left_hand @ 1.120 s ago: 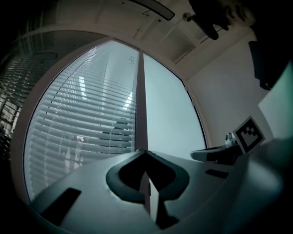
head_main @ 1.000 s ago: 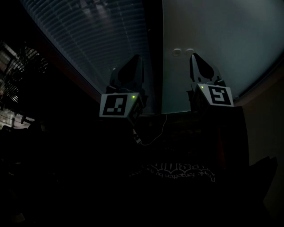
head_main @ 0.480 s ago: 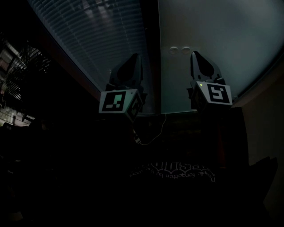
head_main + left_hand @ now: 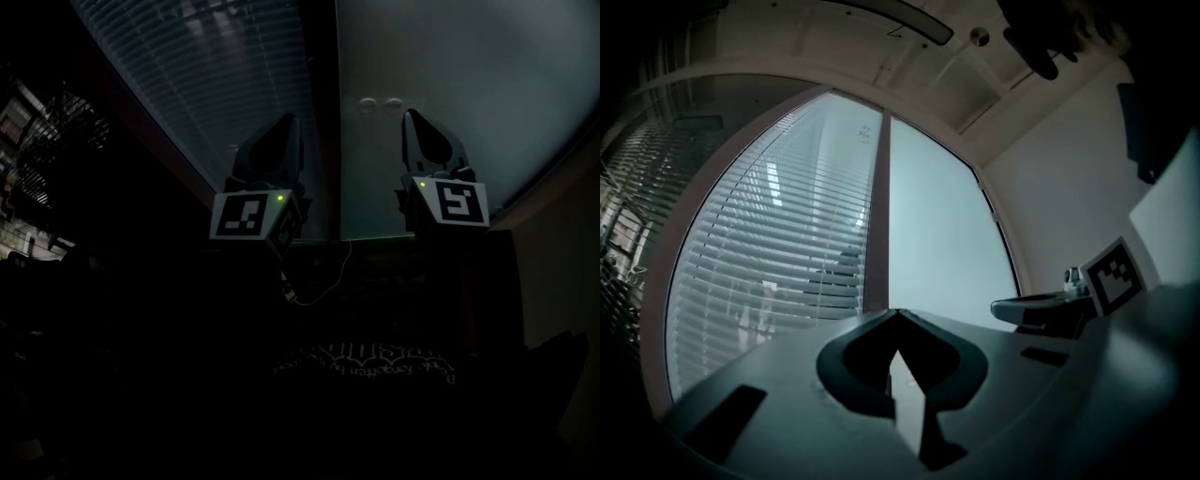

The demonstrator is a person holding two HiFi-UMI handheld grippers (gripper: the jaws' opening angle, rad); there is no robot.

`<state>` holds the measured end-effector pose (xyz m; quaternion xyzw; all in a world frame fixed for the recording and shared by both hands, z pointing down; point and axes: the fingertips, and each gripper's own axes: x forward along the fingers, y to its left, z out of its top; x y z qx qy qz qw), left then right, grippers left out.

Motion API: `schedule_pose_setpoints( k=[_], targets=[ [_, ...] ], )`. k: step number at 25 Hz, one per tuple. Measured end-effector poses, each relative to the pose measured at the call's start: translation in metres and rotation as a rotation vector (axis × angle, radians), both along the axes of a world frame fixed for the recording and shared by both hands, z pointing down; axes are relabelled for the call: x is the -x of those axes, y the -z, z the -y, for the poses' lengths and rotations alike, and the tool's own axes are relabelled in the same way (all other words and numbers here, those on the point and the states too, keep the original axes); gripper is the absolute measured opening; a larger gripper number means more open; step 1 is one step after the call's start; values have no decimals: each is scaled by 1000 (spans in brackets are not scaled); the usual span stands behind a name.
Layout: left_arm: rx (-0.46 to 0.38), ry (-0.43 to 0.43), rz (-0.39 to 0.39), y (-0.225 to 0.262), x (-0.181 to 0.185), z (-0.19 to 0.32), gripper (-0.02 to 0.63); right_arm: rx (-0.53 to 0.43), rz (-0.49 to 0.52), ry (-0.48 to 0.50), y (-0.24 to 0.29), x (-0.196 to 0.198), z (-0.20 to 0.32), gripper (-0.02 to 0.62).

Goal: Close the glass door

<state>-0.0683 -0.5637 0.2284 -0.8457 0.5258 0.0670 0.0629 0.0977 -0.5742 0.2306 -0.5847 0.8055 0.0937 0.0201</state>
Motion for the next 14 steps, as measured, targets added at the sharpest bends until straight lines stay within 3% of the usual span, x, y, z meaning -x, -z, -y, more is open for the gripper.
schedule_pose_setpoints(
  k=[14],
  targets=[
    [1, 9, -3, -2, 4, -6, 2, 8, 11, -2, -3, 0, -2, 0]
  ],
)
